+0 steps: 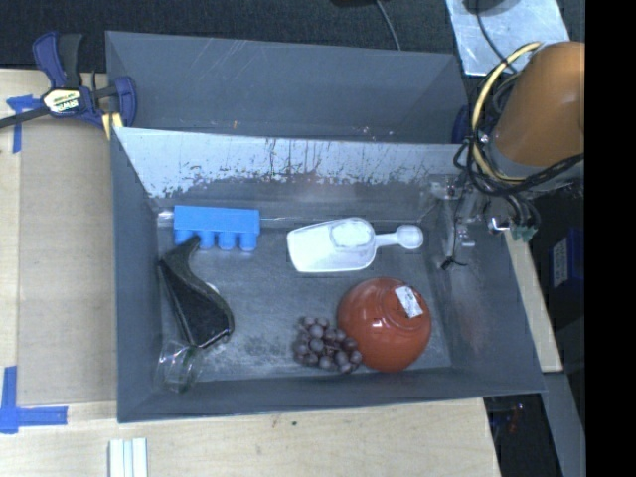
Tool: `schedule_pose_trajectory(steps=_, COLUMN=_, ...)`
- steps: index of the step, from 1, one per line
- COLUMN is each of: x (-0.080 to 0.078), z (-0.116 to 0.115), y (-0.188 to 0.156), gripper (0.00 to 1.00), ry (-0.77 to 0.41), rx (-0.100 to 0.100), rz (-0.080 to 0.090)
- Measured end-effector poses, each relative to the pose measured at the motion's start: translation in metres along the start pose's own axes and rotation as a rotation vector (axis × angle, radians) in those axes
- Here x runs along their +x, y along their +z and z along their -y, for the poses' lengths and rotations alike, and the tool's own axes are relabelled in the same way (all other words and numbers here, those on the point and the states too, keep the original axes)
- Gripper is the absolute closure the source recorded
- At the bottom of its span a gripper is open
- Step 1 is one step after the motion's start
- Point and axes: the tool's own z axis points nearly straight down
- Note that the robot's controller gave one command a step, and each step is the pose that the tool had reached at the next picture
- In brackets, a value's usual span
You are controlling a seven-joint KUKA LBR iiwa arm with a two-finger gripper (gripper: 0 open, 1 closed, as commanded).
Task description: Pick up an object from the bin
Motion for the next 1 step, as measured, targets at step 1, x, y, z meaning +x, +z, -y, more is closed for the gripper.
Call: schedule_pose_trajectory(steps=1, x=0.0, z=0.0, y=0.0, gripper=0.0, ry=0.0, rx=0.0, rz=0.0)
